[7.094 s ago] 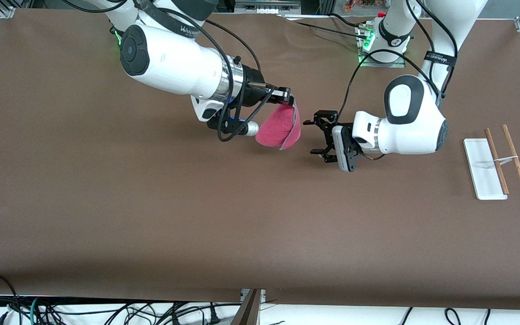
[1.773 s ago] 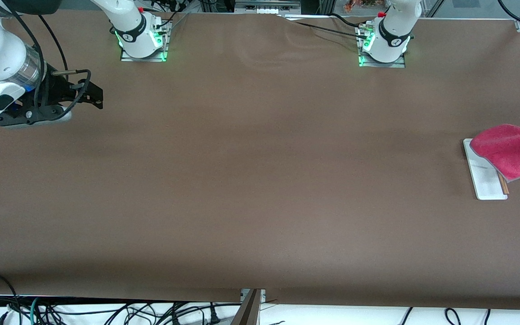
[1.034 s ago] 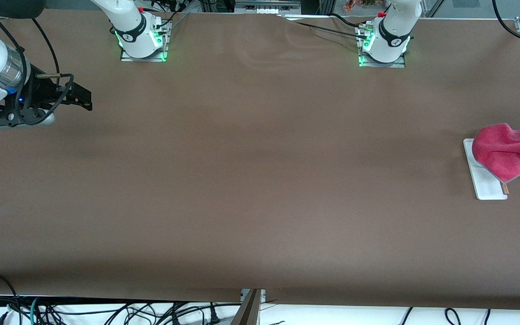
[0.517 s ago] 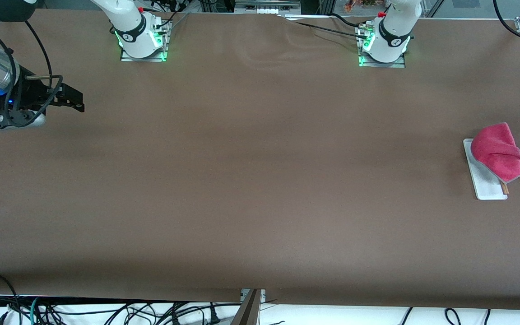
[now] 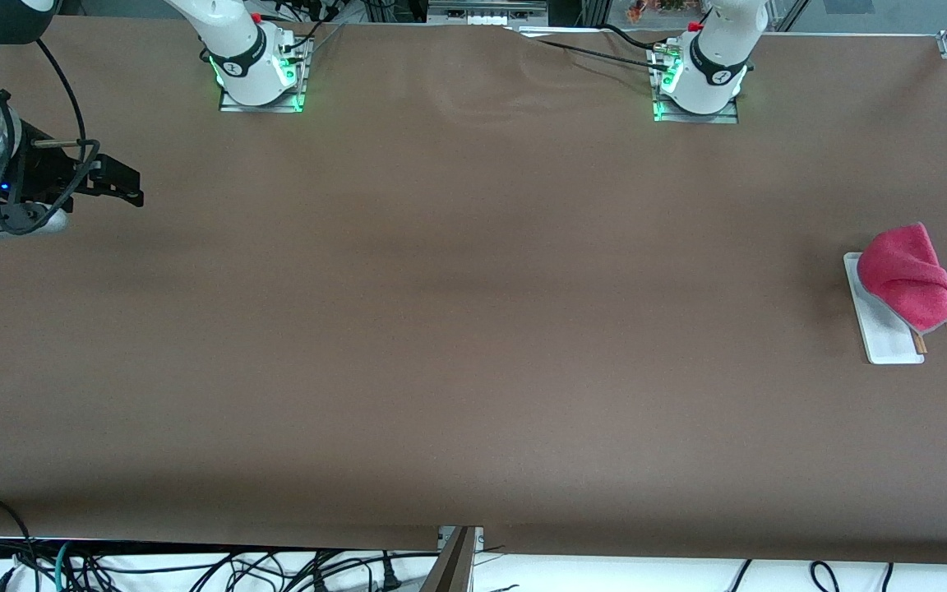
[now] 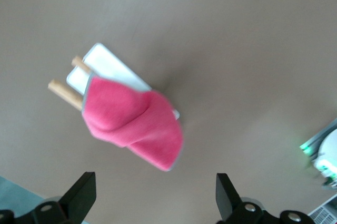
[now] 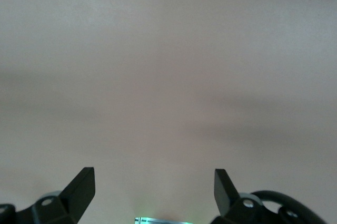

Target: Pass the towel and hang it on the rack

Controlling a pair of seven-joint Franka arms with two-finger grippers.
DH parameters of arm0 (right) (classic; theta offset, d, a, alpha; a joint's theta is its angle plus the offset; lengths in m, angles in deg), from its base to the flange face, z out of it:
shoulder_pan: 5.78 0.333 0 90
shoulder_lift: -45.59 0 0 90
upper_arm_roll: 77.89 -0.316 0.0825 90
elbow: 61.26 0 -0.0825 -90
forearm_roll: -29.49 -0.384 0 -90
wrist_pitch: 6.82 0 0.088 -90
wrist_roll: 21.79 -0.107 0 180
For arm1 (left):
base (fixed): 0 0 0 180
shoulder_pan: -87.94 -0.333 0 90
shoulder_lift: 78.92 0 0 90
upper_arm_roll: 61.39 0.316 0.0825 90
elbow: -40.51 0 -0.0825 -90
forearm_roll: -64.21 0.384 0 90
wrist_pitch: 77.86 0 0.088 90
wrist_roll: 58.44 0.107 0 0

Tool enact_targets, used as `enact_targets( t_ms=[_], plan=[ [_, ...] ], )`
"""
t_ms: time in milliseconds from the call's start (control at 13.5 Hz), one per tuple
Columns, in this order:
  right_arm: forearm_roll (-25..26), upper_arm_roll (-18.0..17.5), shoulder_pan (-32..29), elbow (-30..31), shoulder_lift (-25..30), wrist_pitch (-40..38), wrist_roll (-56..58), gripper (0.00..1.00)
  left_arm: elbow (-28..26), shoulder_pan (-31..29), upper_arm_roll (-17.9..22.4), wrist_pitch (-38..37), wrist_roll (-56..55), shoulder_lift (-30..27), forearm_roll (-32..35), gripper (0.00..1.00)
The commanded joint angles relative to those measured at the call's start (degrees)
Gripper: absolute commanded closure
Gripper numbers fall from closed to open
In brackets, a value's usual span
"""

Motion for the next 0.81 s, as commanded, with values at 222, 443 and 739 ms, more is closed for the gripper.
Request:
enact_targets(
  t_ms=[222, 443, 739],
  plan=[
    [-0.43, -0.26, -0.54, -0.83, 0.35, -0.08, 0.59, 0.00, 5.24, -0.43, -15.36, -9.56, -28.57, 0.02, -4.86, 0.00],
    [-0.35, -0.26, -0.45, -0.83, 0.35, 0.01, 0.50, 0.00, 4.36, 4.89, -17.25, -9.04, -42.28, -2.51, -7.24, 0.00],
    [-0.35, -0.26, -0.45, -0.92, 0.08, -0.08, 0.50, 0.00, 3.49, 18.44, -4.18, -1.24, -54.88, -7.87, -11.97, 0.00]
  ],
)
